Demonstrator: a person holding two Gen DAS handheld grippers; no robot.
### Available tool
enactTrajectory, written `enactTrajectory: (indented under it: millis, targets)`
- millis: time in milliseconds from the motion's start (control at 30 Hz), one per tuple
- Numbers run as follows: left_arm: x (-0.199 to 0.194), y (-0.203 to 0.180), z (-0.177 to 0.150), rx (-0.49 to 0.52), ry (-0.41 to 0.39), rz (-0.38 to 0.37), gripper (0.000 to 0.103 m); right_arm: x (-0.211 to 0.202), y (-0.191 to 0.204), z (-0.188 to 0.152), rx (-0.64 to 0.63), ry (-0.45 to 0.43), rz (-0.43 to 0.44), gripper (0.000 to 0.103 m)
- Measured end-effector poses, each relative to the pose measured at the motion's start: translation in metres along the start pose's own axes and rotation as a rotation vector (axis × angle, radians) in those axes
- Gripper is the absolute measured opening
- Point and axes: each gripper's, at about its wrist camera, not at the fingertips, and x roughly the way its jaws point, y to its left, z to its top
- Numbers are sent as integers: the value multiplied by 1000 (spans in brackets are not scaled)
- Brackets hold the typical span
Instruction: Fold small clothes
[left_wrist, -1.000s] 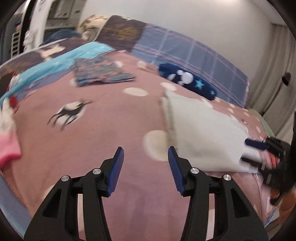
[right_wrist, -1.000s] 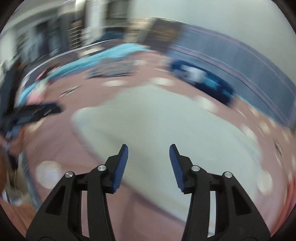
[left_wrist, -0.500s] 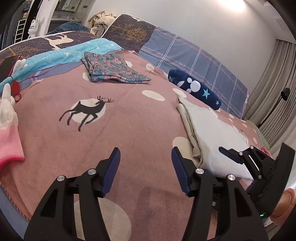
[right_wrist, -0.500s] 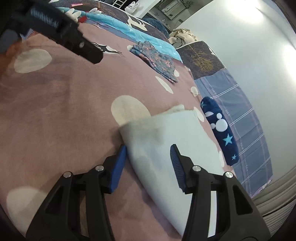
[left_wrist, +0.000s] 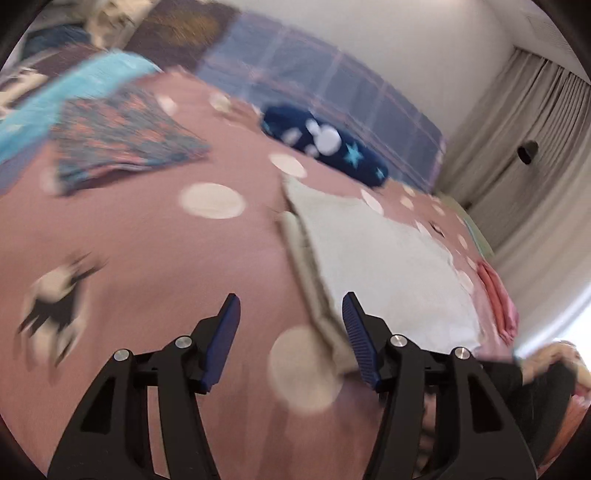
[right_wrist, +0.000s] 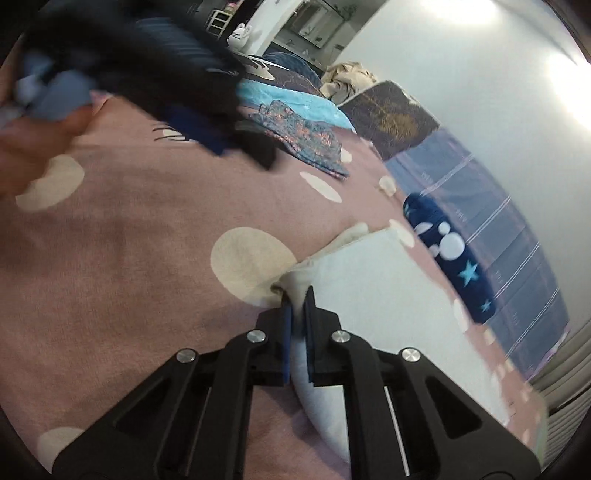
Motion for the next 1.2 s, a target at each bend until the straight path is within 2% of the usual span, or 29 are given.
enactTrajectory:
  millis: [67,133,200,267,300,367,467,533,567,600,667,700,733,767,800,933,1033,1067,1133,1167,1200]
  targets:
    - [30,8,15,-59,91,-35,58,-3,0,1,12,-12,-13,6]
    - [58,16,24,-114,152,-28,57,-6,-2,1,31,-16,-11,6]
    - [72,16,32,-116,128,-36,51,-9,-6,0,56,-18,-2,6]
    - [80,16,40,-125,113,-49,32,-12,-8,-1,73,-18,8,6]
    - [87,19,46,-166,110,-50,0,-12,-8,-1,75,-17,11,6]
    - [94,22,55,-220,86,-42,0,-11,-6,0,66,-11,17,6]
    - [92,16,62,-194,47,-7,0,-8,-1,0,69,4,38,6]
    - [86,18,63,-148,-17,140,0,-9,2,-1,63,0,41,5]
    - [83,22,63,-155,-24,140,0,-8,3,-2,60,2,43,5]
    - [77,28,61,-178,-24,100,0,-9,3,-3,66,9,48,5]
    - [69,28,60,-162,-9,34,1,-10,0,-4,82,6,50,6]
    - [64,22,58,-128,8,2,21,-11,-1,-4,90,5,50,6]
    - [62,18,56,-107,23,-17,57,-12,-2,-4,97,8,56,7]
    - [62,13,54,-92,45,-40,68,-12,-3,-5,103,18,65,11]
    - [65,8,52,-77,72,-62,71,-12,-2,-6,103,34,82,12]
    - [93,-1,49,-33,160,13,71,-14,8,-11,49,68,46,29]
    - [108,-6,58,-1,155,23,70,-11,13,-15,3,91,-46,43]
    - [113,-7,62,-13,158,12,67,-10,14,-15,-3,96,-63,43]
    - [126,-8,67,-31,175,-1,43,-5,15,-13,-7,117,-77,43]
    - [131,-8,68,-40,176,7,38,-2,16,-10,-2,123,-81,43]
    - [136,-8,70,-48,165,20,29,1,16,-8,-1,125,-85,43]
